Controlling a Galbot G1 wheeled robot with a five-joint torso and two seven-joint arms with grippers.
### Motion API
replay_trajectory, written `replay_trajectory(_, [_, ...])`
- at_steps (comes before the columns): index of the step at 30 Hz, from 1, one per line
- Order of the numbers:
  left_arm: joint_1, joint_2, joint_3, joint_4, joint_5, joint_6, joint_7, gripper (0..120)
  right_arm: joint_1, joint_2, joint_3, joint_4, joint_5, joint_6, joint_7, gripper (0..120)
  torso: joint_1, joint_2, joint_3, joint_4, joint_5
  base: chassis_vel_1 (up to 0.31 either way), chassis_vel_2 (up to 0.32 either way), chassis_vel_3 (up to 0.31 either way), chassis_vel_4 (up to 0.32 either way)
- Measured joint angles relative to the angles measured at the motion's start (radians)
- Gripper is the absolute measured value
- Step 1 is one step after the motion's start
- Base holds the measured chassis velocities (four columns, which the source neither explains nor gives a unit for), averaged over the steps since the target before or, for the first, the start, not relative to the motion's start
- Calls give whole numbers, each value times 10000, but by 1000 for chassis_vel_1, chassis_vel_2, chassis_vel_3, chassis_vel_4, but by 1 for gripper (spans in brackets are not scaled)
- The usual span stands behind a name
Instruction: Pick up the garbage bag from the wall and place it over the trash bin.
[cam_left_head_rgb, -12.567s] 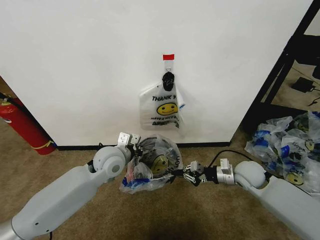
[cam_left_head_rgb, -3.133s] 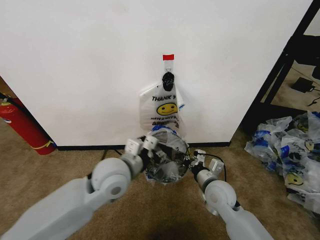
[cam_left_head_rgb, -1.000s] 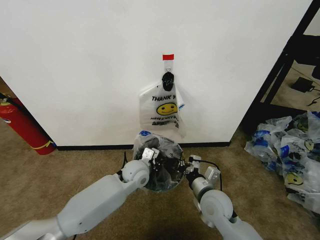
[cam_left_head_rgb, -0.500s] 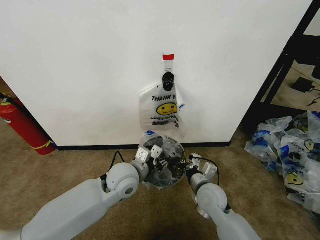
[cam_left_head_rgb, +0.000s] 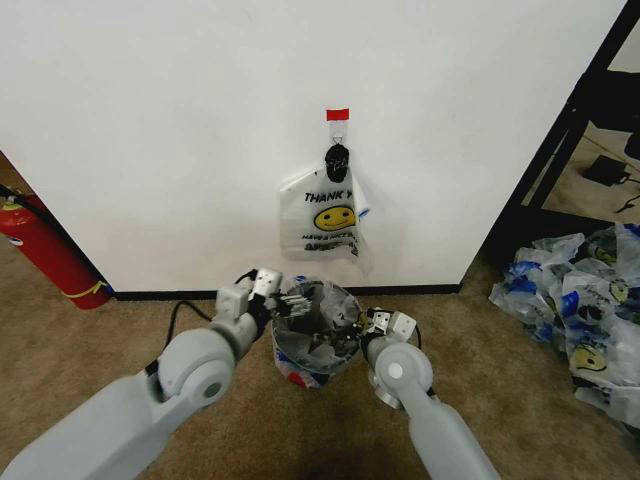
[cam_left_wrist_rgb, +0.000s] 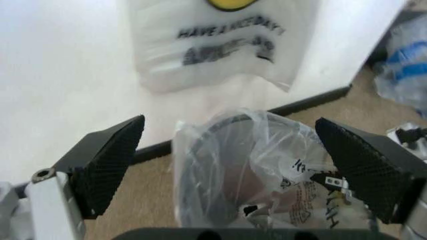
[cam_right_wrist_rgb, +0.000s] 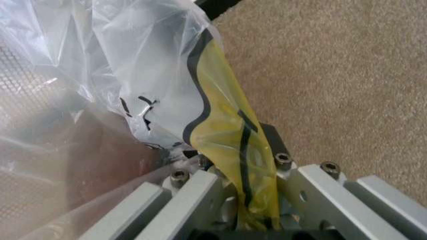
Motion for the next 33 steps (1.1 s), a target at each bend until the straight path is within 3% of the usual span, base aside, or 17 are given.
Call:
replay_trajectory(3, [915, -283, -618, -81, 186, -80, 10, 100, 149, 94, -1, -373, -199, 94, -303, 0, -2, 1, -4, 0, -5, 0, 0, 0, 0])
replay_trajectory(9, [1418, -452, -983, -170, 330, -103, 60, 100, 201, 188, 58, -615, -310, -18, -624, 0, -3, 2, -5, -3, -1, 0, 0, 0, 0])
replay_trajectory(21, [1610, -669, -852, -356, 383, -7, 5, 100, 11, 48, 75, -41, -234, -137, -549, 47, 3, -4, 6, 7, 9, 0, 0, 0, 0])
replay_trajectory(23, [1633, -681, -852, -363, 393, -6, 5, 100, 2, 37, 78, -6, -240, -77, -587, 48, 3, -4, 6, 7, 9, 0, 0, 0, 0])
replay_trajectory(27, [1848, -811, -949, -411, 519, -15, 7, 100, -167, -203, 152, 382, -408, 350, -1350, 68, 3, -4, 4, 4, 9, 0, 0, 0, 0])
replay_trajectory(29, [1862, -821, -963, -412, 539, -19, 10, 100, -195, -237, 152, 422, -480, 422, -1496, 68, 3, -4, 3, 4, 9, 0, 0, 0, 0])
replay_trajectory(33, [2177, -1111, -1493, -333, 952, -442, 244, 100, -813, -905, 164, 956, -2185, 2086, -3634, 88, 2, -4, 2, 1, 7, 0, 0, 0, 0])
